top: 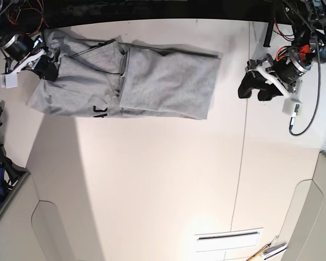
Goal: Fold the T-shirt properly
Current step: 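Grasp the strip end with the left gripper and fold it toward the right gripper, then fold the strip again with the left gripper onto the right gripper's side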
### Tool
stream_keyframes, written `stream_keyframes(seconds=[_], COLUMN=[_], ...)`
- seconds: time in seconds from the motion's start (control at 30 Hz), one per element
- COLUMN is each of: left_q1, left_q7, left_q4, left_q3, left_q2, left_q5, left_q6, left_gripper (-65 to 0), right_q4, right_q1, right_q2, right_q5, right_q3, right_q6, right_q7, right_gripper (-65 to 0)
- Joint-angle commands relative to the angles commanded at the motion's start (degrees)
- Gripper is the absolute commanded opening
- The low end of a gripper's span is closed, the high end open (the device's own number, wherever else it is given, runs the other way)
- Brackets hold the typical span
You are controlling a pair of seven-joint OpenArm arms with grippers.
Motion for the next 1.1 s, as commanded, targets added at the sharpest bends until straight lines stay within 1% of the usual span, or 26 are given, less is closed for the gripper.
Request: stream_keyframes(seconds=[0.07, 0.13, 0.23, 0.33, 0.4, 0.5, 0.6, 0.67, 0.73, 0.83, 0.9, 0.97, 1.1], left_q1=[1.49, 2.69, 3.76, 3.76, 3.74, 3.67, 2.23, 1.16, 0.52, 0.22, 0.26, 0.28, 0.26], left_q7=[-0.07, -0.72, -1.31, -1.79, -4.22, -8.94, -9.05, -9.01, -9.01, -9.01, -8.96, -8.94, -8.94], left_q4=[-0.02, -0.04, -0.09, -0.74, -2.34, -6.58, -11.06, -12.72, -13.07, -13.07, -13.07, -13.07, -13.07], left_q3=[0.87, 2.27, 5.77, 10.12, 12.81, 16.44, 19.96, 22.23, 23.58, 23.76, 23.76, 23.76, 23.76], left_q2=[0.0, 0.04, 0.52, 2.14, 3.08, 3.34, 3.37, 3.54, 4.22, 5.11, 5.4, 5.57, 5.53], left_q5=[-1.01, -1.66, -1.75, -1.07, 1.44, 5.66, 6.27, 6.29, 6.29, 6.32, 6.49, 7.13, 7.1], left_q6=[0.0, 0.0, 0.0, 0.0, 0.0, 0.0, 0.0, 0.0, 0.0, 0.0, 0.0, 0.0, 0.0], left_gripper=[-20.1, -20.1, -20.1, -20.1, -20.1, -20.1, -20.1, -20.1, -20.1, -20.1, -20.1, -20.1, -20.1], right_q4=[0.02, 0.31, 2.36, 6.84, 11.04, 18.18, 23.26, 24.76, 24.94, 24.94, 24.92, 24.9, 24.81], right_q1=[0.17, 0.92, 2.91, 4.57, 4.7, 4.7, 4.74, 4.74, 4.87, 7.43, 10.36, 12.33, 13.03], right_q2=[2.99, 5.2, 6.05, 5.51, 4.68, 1.66, -0.94, -1.73, -1.88, -1.9, -1.9, -1.92, -2.08], right_q5=[0.02, 0.0, 0.02, 0.02, -0.02, -0.2, -0.66, -1.92, -3.28, -7.89, -11.87, -14.95, -18.6], right_q3=[0.0, 0.11, 0.72, 0.7, 0.7, 0.48, -1.73, -5.46, -11.02, -21.24, -28.3, -34.73, -44.61], right_q6=[0.0, 0.0, 0.0, 0.02, 0.02, 0.0, 0.02, 0.0, 0.0, -0.07, -1.03, -1.55, -1.73], right_q7=[-0.02, -0.7, -1.79, -2.14, -2.19, -4.07, -4.52, -4.28, -4.13, -3.26, -2.99, -2.93, -1.64], right_gripper=[-65.0, -65.0, -65.0, -65.0, -65.0, -65.0, -65.0, -65.0, -65.0, -65.0, -65.0, -65.0, -65.0])
